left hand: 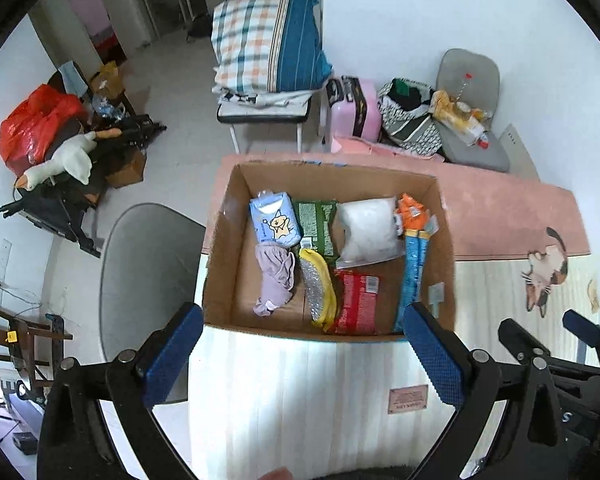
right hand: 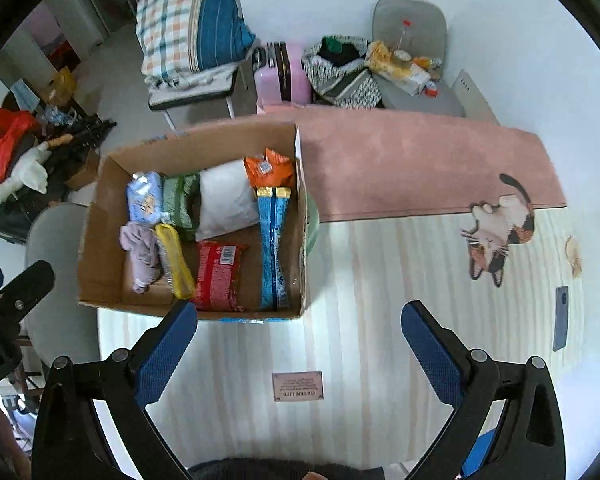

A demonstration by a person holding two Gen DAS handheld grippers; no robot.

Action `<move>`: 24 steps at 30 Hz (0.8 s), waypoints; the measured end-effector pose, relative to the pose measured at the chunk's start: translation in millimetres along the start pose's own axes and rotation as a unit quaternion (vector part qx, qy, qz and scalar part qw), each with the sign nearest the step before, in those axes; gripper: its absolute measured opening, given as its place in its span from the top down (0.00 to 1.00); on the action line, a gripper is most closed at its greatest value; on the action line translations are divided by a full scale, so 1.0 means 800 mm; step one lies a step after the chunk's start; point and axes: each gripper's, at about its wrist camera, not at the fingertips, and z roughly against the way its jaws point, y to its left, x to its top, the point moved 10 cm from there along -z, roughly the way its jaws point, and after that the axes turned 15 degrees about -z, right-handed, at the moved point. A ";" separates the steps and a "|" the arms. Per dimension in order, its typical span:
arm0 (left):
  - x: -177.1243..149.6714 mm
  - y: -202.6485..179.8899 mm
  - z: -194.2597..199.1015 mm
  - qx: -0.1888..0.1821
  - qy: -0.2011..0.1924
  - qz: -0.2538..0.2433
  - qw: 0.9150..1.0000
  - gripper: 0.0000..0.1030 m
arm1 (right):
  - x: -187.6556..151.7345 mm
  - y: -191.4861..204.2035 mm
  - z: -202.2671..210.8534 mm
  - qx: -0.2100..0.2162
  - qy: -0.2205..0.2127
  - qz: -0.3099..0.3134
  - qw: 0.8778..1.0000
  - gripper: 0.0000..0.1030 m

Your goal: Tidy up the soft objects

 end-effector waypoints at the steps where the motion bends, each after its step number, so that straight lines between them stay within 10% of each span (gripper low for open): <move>1: -0.001 -0.002 0.012 0.000 -0.005 0.000 1.000 0.01 | -0.001 -0.002 0.017 0.004 -0.008 0.002 1.000 0.00; 24: -0.025 -0.009 0.174 0.015 -0.071 0.001 0.997 0.01 | -0.012 -0.016 0.239 0.042 -0.121 0.036 0.991 0.00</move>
